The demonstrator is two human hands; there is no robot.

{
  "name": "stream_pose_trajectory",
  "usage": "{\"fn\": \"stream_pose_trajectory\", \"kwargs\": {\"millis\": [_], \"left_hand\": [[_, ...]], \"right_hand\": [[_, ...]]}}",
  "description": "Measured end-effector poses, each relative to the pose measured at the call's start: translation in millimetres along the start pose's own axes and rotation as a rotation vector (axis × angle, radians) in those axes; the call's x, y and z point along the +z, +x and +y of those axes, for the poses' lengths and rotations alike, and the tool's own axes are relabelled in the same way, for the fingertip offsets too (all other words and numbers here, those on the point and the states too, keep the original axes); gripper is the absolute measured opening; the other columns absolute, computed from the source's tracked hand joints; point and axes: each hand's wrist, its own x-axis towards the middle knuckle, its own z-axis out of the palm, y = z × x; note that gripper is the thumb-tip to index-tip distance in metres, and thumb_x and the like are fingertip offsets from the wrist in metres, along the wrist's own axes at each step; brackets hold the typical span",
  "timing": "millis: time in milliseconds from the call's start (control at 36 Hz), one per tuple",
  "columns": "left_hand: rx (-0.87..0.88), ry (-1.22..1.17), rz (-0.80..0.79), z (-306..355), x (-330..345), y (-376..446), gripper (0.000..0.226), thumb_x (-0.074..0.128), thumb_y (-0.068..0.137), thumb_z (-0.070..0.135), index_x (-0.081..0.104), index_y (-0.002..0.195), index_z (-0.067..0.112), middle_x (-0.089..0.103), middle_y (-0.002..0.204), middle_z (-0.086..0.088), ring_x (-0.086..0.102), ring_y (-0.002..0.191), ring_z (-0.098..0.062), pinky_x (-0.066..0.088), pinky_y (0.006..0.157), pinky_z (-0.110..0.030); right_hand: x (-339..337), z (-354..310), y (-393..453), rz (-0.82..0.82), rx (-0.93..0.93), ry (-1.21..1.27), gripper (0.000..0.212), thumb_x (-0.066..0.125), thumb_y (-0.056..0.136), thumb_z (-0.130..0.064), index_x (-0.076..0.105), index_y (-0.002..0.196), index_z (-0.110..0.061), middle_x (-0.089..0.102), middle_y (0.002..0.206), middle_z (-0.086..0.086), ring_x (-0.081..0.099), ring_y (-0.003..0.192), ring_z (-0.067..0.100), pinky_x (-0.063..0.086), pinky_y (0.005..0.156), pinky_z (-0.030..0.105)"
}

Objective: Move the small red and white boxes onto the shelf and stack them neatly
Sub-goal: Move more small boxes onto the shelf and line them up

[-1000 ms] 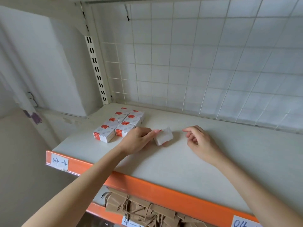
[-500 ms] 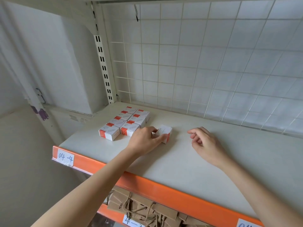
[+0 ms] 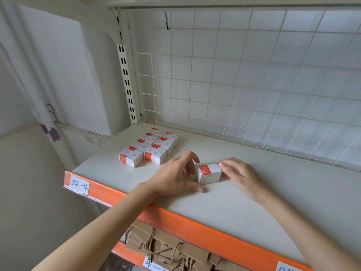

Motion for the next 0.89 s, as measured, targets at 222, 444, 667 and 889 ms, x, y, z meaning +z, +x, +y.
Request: {"fn": "stream_pose_trajectory", "kwargs": {"millis": [222, 444, 667, 889], "left_hand": [[0.058, 0.08, 0.033, -10.3, -15.1, -14.2, 0.027, 0.076, 0.078, 0.031, 0.062, 0.096, 0.016, 0.058, 0.088, 0.004, 0.052, 0.075, -0.001, 0.04, 0.068, -0.009], [0.061, 0.166, 0.144, -33.2, -53.3, -31.0, 0.018, 0.067, 0.083, 0.02, 0.064, 0.101, 0.017, 0.058, 0.084, 0.009, 0.055, 0.073, -0.002, 0.043, 0.063, -0.014], [-0.074, 0.255, 0.36, -67.2, -112.0, -55.0, 0.011, 0.062, 0.083, 0.012, 0.067, 0.093, 0.013, 0.061, 0.076, 0.007, 0.055, 0.063, -0.003, 0.048, 0.062, -0.024], [-0.137, 0.306, 0.286, -100.8, -140.5, -69.5, 0.015, 0.064, 0.083, 0.011, 0.067, 0.097, 0.014, 0.062, 0.079, 0.006, 0.059, 0.068, -0.008, 0.05, 0.067, -0.025]], "right_hand": [[8.8, -19.7, 5.0, -0.178, 0.018, 0.024, 0.02, 0.071, 0.082, -0.029, 0.054, 0.086, -0.018, 0.057, 0.076, -0.008, 0.052, 0.063, 0.003, 0.039, 0.063, 0.018], [26.4, -48.7, 22.6, -0.232, -0.001, -0.146, 0.036, 0.072, 0.078, -0.03, 0.04, 0.088, -0.02, 0.058, 0.082, -0.007, 0.053, 0.071, 0.013, 0.044, 0.067, 0.029], [65.4, -82.6, 43.5, -0.168, -0.153, -0.267, 0.04, 0.07, 0.077, -0.027, 0.044, 0.107, -0.021, 0.045, 0.106, -0.009, 0.048, 0.093, 0.008, 0.04, 0.084, 0.023], [97.8, -113.2, 59.9, -0.197, -0.146, -0.452, 0.04, 0.063, 0.081, -0.04, 0.045, 0.111, -0.021, 0.042, 0.11, -0.01, 0.052, 0.096, 0.015, 0.042, 0.082, 0.031]]}}
